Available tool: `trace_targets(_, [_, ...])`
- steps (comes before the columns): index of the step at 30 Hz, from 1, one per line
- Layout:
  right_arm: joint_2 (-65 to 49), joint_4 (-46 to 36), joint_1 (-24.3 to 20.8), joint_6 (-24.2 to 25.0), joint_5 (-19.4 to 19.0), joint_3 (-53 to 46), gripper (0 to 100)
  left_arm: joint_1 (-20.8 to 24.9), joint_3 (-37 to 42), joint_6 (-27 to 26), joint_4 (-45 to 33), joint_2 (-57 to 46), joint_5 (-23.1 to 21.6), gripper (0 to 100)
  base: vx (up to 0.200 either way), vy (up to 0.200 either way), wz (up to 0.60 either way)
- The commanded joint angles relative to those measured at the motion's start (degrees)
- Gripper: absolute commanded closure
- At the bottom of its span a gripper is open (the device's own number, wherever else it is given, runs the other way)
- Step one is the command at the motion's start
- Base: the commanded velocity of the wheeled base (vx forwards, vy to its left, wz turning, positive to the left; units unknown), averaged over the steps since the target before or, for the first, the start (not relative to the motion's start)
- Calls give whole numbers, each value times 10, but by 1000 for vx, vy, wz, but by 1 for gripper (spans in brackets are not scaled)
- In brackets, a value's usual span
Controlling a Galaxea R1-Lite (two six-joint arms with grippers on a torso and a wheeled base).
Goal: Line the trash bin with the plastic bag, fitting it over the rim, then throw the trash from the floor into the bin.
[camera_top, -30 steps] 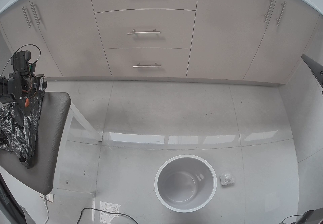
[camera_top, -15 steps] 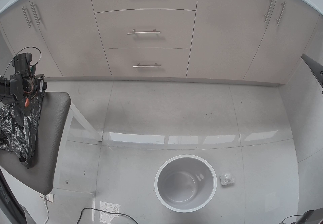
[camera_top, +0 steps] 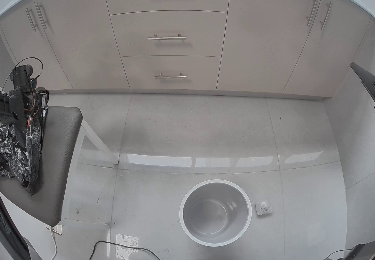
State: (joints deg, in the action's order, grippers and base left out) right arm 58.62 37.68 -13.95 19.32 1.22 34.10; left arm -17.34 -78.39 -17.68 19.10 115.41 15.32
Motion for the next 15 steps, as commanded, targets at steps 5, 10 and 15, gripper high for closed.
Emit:
trace_targets(5, [-5, -1, 0, 0, 0, -1, 0, -4, 6, 4, 22, -6, -1, 100, 0, 0, 0])
trace_targets(10, [-11, -1, 0, 0, 0, -7, 0, 16, 53, 9, 51, -23, -4, 100, 0, 0, 0])
trace_targets(15, [-11, 0, 0, 0, 1, -9, 0, 54, 93, 87, 62, -64, -11, 100, 0, 0, 0])
